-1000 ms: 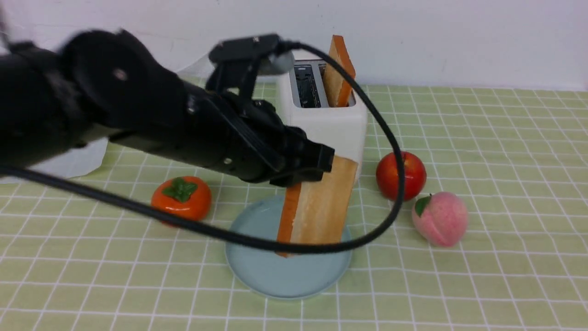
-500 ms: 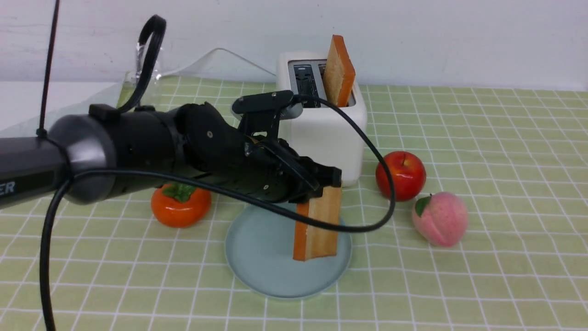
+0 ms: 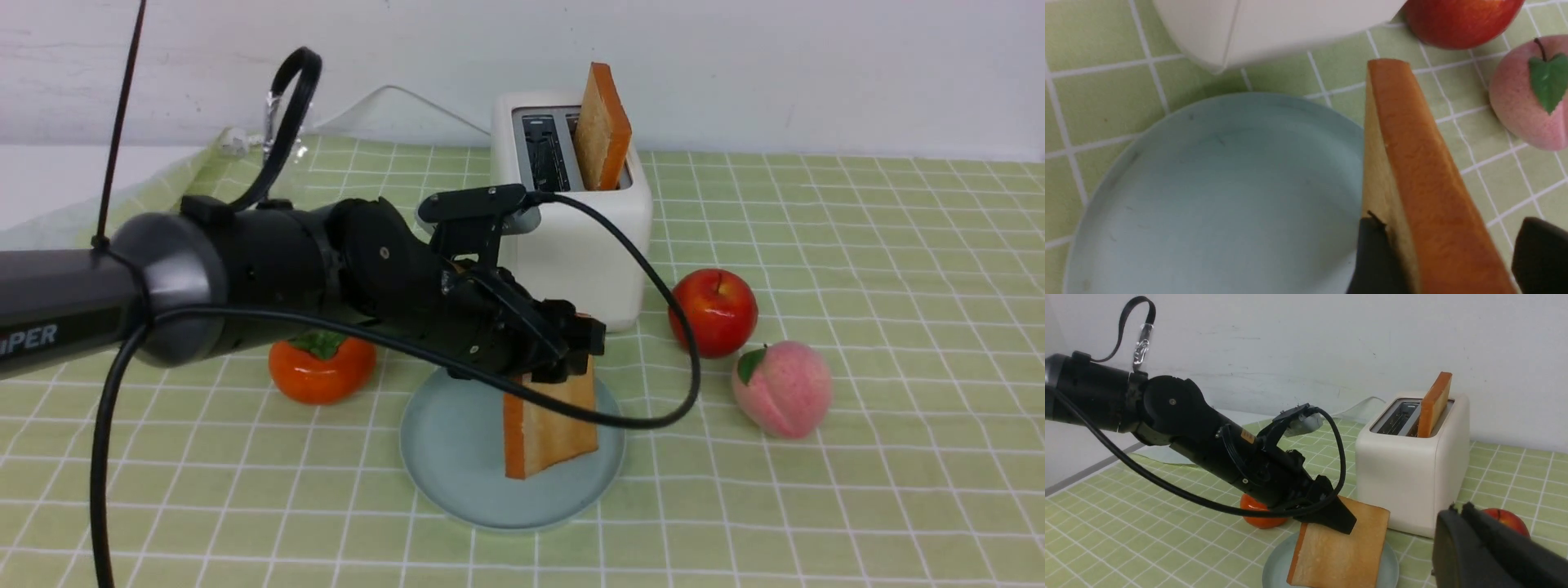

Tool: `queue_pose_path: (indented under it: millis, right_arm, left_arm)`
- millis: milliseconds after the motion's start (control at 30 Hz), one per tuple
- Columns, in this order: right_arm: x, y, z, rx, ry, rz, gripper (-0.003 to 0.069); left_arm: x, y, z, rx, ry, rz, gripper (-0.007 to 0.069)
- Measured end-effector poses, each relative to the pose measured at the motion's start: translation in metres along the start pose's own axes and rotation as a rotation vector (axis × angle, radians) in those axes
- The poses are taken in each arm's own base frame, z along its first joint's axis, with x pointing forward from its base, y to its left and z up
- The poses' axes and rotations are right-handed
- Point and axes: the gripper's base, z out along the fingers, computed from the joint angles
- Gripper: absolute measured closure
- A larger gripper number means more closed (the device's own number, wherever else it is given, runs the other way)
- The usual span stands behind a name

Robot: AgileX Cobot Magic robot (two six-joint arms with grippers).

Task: Take toasted bread from bread machine on green coffee tablecloth place on plate.
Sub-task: 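Place the slice of bread on the plate with the left gripper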

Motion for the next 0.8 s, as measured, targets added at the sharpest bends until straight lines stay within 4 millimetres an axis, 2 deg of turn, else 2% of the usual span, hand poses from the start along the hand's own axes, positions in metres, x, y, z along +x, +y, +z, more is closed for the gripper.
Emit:
queue_pose_path:
  millis: [200,267,333,367,400,433,500,600,700,800]
  right_arm:
    - [-0.002,0.002,0.000,-0.023,-0.019,0.001,0.0655]
    - [-0.002,0.003,0.000,-0.031,-0.025,0.003,0.0652]
    - [-0.002,0.003,0.000,-0.033,-0.026,0.004,0.0652]
    - [-0.002,0.003,0.000,-0.034,-0.026,0.004,0.0651]
    - [-0.002,0.003,0.000,-0.034,-0.026,0.004,0.0651]
    - [-0.002,0.003,0.000,-0.034,-0.026,0.004,0.0648]
    - [-0.002,0.003,0.000,-0.034,-0.027,0.004,0.0648]
    - [-0.003,0.003,0.000,-0.035,-0.028,0.004,0.0648]
    - [-0.003,0.003,0.000,-0.035,-0.028,0.004,0.0645]
    - [-0.003,0.003,0.000,-0.036,-0.028,0.005,0.0645]
  left_arm:
    - [0.001,0.002,0.000,-0.020,0.009,0.065,0.0162]
    - [0.002,0.003,0.000,-0.032,0.019,0.105,0.0201]
    - [0.002,0.004,0.000,-0.039,0.029,0.129,0.0272]
    - [0.003,0.004,0.000,-0.045,0.035,0.146,0.0332]
    - [0.003,0.004,0.000,-0.046,0.035,0.148,0.0354]
    - [0.003,0.005,0.000,-0.050,0.038,0.162,0.0435]
    - [0.003,0.005,0.000,-0.054,0.039,0.174,0.0521]
    - [0.002,0.005,-0.002,-0.055,0.036,0.181,0.0513]
    - [-0.001,0.001,-0.012,-0.045,0.028,0.184,0.0512]
    - [-0.006,-0.006,-0.031,-0.022,0.012,0.167,0.0512]
